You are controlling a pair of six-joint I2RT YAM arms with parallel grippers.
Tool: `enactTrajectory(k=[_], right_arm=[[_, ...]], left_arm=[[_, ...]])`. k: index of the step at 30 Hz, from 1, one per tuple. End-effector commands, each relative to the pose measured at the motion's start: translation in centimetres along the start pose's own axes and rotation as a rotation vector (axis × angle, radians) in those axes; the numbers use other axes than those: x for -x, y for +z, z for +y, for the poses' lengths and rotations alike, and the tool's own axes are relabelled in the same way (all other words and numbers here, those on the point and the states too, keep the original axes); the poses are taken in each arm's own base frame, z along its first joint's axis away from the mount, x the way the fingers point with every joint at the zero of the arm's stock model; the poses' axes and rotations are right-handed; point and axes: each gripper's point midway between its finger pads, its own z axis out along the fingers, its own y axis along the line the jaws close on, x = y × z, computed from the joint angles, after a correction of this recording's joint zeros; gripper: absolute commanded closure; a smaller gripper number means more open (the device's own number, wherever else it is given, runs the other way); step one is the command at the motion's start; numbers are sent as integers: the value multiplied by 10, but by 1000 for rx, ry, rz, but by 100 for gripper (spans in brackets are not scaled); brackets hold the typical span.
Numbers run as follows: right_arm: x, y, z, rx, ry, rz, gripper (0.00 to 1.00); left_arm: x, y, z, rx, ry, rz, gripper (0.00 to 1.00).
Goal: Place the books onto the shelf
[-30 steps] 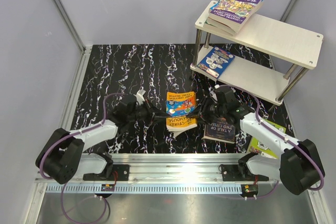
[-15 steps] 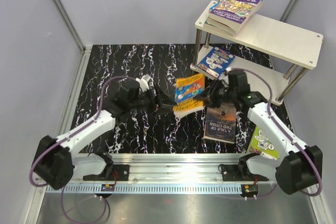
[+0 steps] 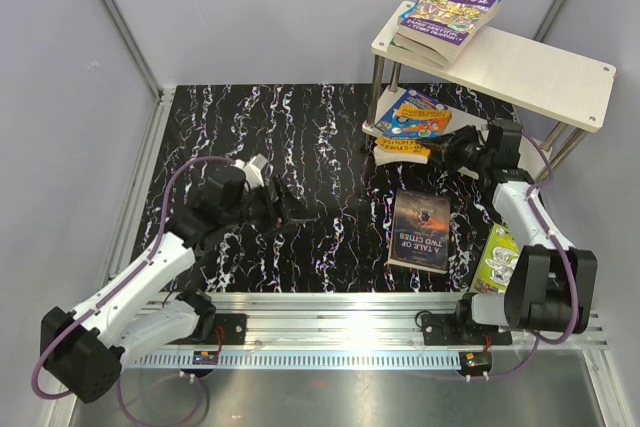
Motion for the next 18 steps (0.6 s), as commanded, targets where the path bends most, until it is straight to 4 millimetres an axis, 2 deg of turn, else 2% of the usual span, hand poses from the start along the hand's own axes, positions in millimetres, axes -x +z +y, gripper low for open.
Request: enactTrajectory(k=[1, 5, 7, 10, 14, 16, 17, 18], right_arm=[[24, 2, 56, 218, -55, -49, 100], [45, 22, 48, 207, -14, -91, 100], [54, 26, 48, 226, -8, -126, 100], [61, 39, 35, 208, 5, -129, 100], [76, 59, 5, 135, 42, -153, 100], [82, 65, 0, 137, 63, -163, 100], [84, 73, -10, 118, 76, -159, 100], [88, 76, -7, 122, 70, -165, 100]], left_arm=[[-1, -12, 4, 14, 41, -17, 20], [-7, -17, 10, 38, 51, -7, 20], [-8, -21, 11, 45, 58, -8, 21], [-11, -26, 16, 67, 66, -6, 21], [-19, -30, 27, 100, 63, 11, 21], [-22, -34, 30, 103, 59, 11, 21], [-24, -35, 32, 107, 58, 10, 21], [-26, -36, 36, 121, 53, 12, 21]])
